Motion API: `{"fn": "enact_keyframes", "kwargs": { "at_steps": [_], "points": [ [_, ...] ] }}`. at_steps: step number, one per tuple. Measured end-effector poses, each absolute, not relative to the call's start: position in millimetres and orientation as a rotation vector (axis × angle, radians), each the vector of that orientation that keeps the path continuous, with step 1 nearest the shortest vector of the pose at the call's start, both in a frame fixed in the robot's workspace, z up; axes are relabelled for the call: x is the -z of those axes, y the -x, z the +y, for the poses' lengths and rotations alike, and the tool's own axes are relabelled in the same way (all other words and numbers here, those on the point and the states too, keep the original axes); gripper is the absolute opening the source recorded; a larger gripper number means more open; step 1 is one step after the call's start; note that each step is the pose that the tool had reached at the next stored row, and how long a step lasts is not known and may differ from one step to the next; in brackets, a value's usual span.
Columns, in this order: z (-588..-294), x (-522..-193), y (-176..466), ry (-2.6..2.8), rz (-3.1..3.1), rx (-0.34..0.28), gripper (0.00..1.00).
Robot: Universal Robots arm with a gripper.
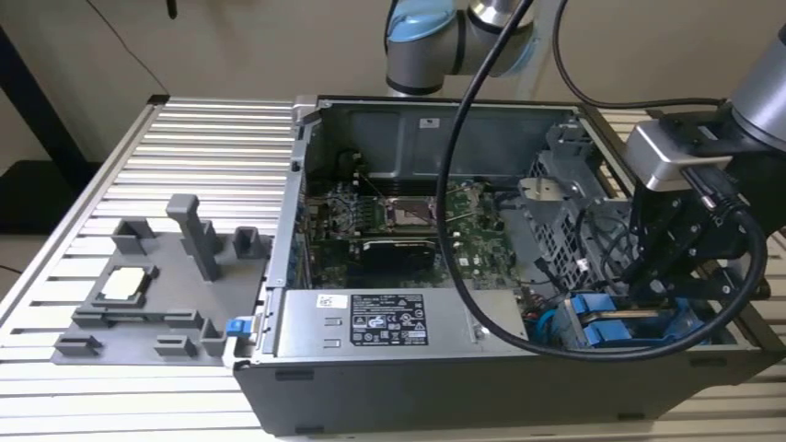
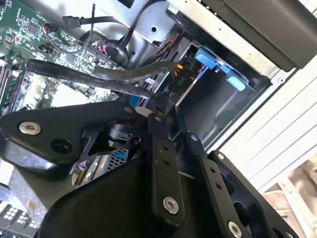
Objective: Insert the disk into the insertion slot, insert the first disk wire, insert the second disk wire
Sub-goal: 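Insert the second disk wire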
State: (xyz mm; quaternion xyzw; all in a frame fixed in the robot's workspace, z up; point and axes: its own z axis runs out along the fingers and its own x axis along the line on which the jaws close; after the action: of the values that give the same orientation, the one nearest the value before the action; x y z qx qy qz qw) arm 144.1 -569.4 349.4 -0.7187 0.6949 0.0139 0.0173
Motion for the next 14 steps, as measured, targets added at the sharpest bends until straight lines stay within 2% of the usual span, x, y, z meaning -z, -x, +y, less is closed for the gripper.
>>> {"fn": "enact_keyframes", "kwargs": {
  "at_steps": [3,4,14],
  "points": [
    [-569.4,-349.4,-144.1,2.234,2.16,-0.043,0.22],
    [-569.4,-349.3,-144.1,2.233,2.159,-0.043,0.16],
    [-569.4,-349.2,-144.1,2.233,2.159,-0.043,0.16]
  ]
}}
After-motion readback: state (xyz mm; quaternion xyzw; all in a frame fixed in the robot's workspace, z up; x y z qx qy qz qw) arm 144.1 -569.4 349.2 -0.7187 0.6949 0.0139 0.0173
